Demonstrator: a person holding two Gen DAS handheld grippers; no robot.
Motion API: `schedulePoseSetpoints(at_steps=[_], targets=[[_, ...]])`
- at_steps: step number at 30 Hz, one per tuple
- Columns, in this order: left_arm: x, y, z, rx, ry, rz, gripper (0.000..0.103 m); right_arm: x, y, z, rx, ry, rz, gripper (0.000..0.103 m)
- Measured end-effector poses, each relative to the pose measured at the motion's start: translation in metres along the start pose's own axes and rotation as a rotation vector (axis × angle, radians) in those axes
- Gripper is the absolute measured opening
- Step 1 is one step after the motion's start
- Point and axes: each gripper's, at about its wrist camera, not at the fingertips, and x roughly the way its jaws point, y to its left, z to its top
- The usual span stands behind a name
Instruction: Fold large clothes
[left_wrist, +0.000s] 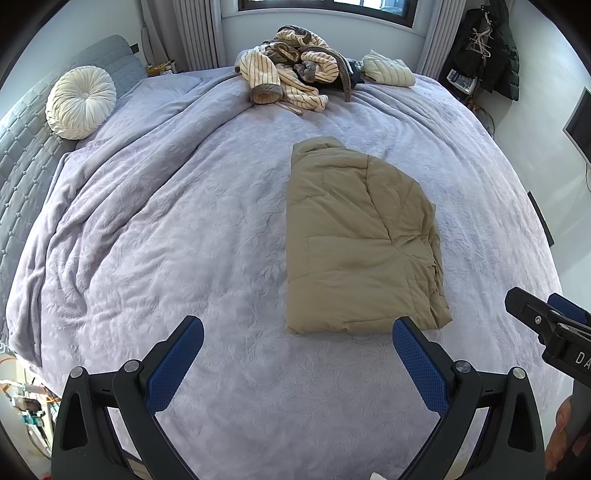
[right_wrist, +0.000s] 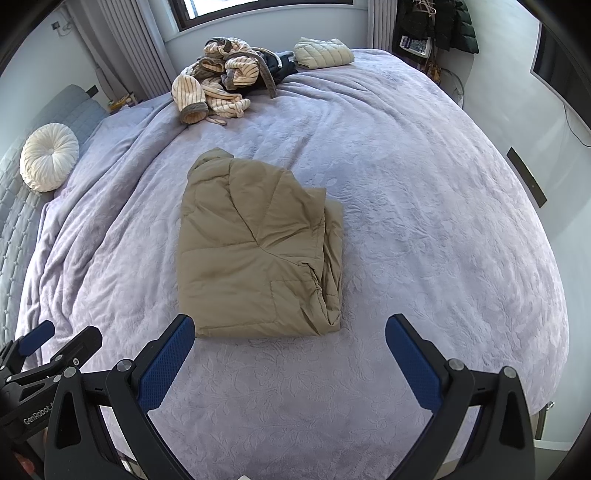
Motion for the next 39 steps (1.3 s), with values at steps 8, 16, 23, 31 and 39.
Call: schedulePoseSetpoints(at_steps=[8, 16, 23, 31, 39], targets=[[0.0, -0.001, 0.001, -0.001, 0.001, -0.001, 0.102, 0.0, 0.0, 0.0, 0.001, 0.0, -0.002, 0.103], [0.001, 0.0, 0.001, 0.0, 0.001, 0.0, 0.102, 0.0, 0.0, -0.001, 0.001, 0.0, -0.001, 0.103], [0.002, 0.003, 0.0, 0.004, 0.002, 0.005, 0.102, -0.001, 0.001, 0.0, -0.002, 0.001, 0.001, 0.103], [0.002, 0.003, 0.002, 0.006, 0.001, 0.005, 0.102, -0.001, 0.003, -0.001, -0.003, 0.0, -0.001, 0.103], [0.003, 0.009, -0.001, 0.007, -0.002, 0.009, 0.102, -0.002, 0.006, -0.002, -0.013, -0.006, -0.012, 0.103]])
